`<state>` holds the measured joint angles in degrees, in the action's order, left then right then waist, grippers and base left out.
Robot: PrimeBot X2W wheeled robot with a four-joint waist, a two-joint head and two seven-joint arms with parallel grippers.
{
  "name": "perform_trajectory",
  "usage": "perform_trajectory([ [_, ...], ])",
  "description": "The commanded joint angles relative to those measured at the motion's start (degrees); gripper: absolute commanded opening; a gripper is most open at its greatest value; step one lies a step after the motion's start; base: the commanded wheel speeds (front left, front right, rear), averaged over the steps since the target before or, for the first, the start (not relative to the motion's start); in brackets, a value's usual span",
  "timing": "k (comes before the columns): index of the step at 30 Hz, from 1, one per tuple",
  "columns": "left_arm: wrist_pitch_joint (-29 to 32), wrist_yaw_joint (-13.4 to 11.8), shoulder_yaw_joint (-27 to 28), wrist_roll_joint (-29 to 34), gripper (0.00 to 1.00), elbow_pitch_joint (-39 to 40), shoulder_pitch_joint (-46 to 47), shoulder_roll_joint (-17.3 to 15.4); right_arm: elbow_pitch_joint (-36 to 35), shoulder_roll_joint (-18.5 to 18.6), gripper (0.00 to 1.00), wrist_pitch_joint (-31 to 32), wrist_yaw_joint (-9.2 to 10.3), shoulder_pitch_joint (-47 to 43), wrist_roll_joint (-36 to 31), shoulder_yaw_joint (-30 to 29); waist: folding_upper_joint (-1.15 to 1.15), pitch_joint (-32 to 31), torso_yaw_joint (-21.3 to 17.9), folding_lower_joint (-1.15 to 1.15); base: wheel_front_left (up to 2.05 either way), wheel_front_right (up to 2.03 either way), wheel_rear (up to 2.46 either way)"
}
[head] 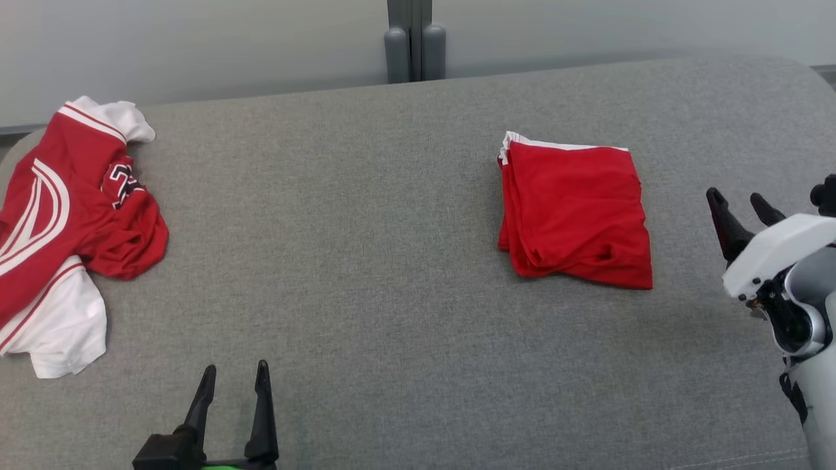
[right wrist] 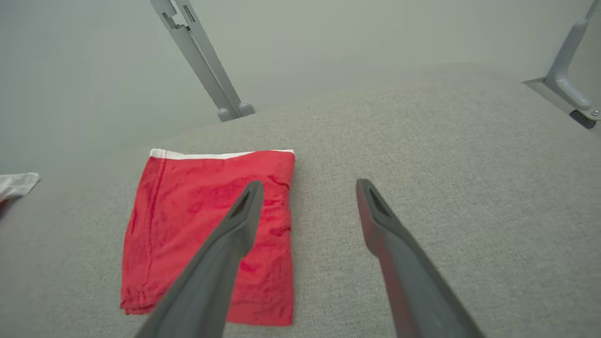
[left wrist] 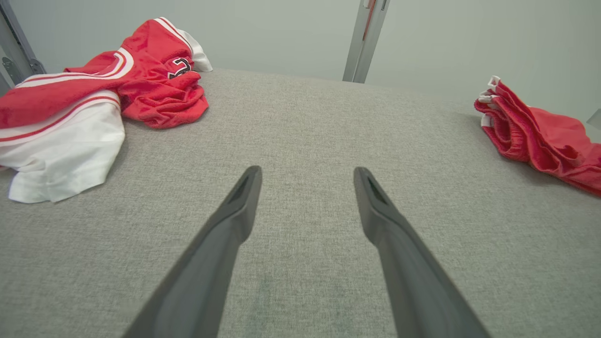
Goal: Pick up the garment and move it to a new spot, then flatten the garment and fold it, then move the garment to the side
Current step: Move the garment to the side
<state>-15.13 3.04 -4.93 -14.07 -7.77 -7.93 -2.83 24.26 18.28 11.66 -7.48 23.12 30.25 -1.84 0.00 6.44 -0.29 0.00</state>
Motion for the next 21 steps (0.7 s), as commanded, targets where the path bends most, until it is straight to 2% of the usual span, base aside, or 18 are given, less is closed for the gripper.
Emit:
perform_trajectory([
  [1,-0.01,0.26,-0.53,0.04,1.00,0.09,1.57,-0.12,1.39,-1.34,1.00,2.70,-0.01,2.30,-1.00,-0.55,0.00,3.34,1.01,0.00,0.00,0.00,0.00],
  [6,-0.01,0.46,-2.61,0.03,1.00,0.12,3.50,-0.13,7.84,-2.83,1.00,7.74,0.00,7.46,-3.18,-2.47,0.00,6.11,2.91,0.00,0.00,0.00,0.00],
  [10,-0.01,-0.04,-3.78,-0.34,1.00,-0.23,4.40,-0.14,13.31,-4.71,1.00,7.96,0.00,10.28,-4.45,-3.41,0.00,7.29,4.47,0.00,0.00,0.00,0.00],
  [17,-0.01,-0.58,-4.59,-0.65,1.00,-0.35,5.06,-0.14,19.67,-5.32,1.00,6.90,0.02,12.72,-4.37,-2.92,0.00,8.21,5.93,0.00,0.00,0.00,0.00],
  [18,-0.01,-0.66,-4.54,-0.68,1.00,-0.28,5.05,-0.14,20.22,-5.40,0.60,6.50,0.01,13.03,-3.95,-2.78,0.00,8.32,5.92,0.00,0.00,0.00,0.00],
  [19,-0.01,-0.71,-4.49,-0.73,1.00,-0.20,5.01,-0.14,20.77,-5.41,0.00,6.12,0.02,13.28,-3.77,-2.79,0.00,8.42,5.82,0.00,0.00,0.00,0.00],
  [21,-0.01,-0.92,-4.41,-0.72,1.00,-0.07,4.90,-0.14,21.41,-5.93,0.00,5.21,0.01,13.83,-2.75,-2.43,0.00,8.57,5.20,0.00,0.00,0.00,0.00],
])
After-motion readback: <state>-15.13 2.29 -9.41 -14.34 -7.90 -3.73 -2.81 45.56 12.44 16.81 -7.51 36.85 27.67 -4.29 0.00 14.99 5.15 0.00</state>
